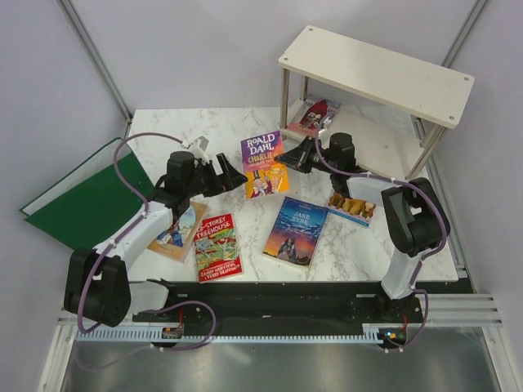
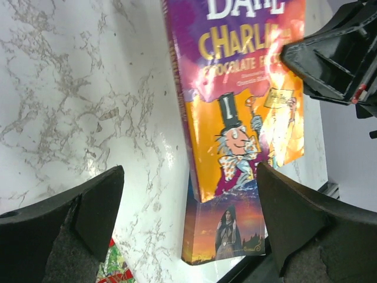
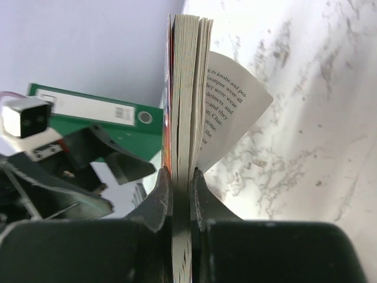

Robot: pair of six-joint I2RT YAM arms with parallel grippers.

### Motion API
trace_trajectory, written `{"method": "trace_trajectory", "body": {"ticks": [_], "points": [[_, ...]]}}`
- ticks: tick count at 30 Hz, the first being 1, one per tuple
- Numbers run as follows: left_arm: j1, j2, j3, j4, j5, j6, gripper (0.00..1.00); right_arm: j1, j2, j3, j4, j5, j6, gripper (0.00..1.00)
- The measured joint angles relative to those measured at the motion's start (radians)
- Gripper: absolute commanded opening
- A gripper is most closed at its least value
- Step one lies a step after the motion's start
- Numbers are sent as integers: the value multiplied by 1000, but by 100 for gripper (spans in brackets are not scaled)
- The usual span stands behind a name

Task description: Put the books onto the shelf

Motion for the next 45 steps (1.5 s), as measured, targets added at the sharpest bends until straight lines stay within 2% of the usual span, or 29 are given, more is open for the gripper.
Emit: {"method": "trace_trajectory", "body": {"ticks": [5,8,9,11,12,17,20,21,23,26,27,30,33,36,45], "points": [[0,1,-55,103,21,-42,93,-6,-8,-7,116,-50,92,0],[0,7,-93,190,48,-83,82,-1,-8,-23,205,-88,168,0],[0,8,-109,227,60,-98,73,0,-8,-29,232,-97,188,0],[0,8,-130,288,81,-127,65,0,-5,-38,277,-113,222,0],[0,10,-136,318,94,-139,54,0,-1,-42,301,-121,238,0],[-1,35,-138,457,149,-194,41,-3,6,-76,373,-146,293,0],[-1,62,-136,507,187,-224,25,-1,6,-90,393,-158,307,0],[1,73,-134,521,203,-238,15,-3,6,-95,401,-158,308,0],[6,88,-131,540,222,-264,2,-6,6,-104,411,-155,311,0],[11,97,-128,556,246,-297,2,-8,5,-119,430,-151,309,23],[12,97,-128,558,254,-301,2,-9,5,-126,435,-151,307,41],[11,95,-128,564,294,-302,2,-18,-5,-160,438,-160,295,60],[8,87,-124,580,336,-303,2,-22,-42,-233,429,-203,275,69],[7,87,-96,595,371,-309,2,-26,-91,-304,430,-237,258,73],[8,143,-28,736,486,-389,2,-34,-206,-429,526,-254,259,76]]}}
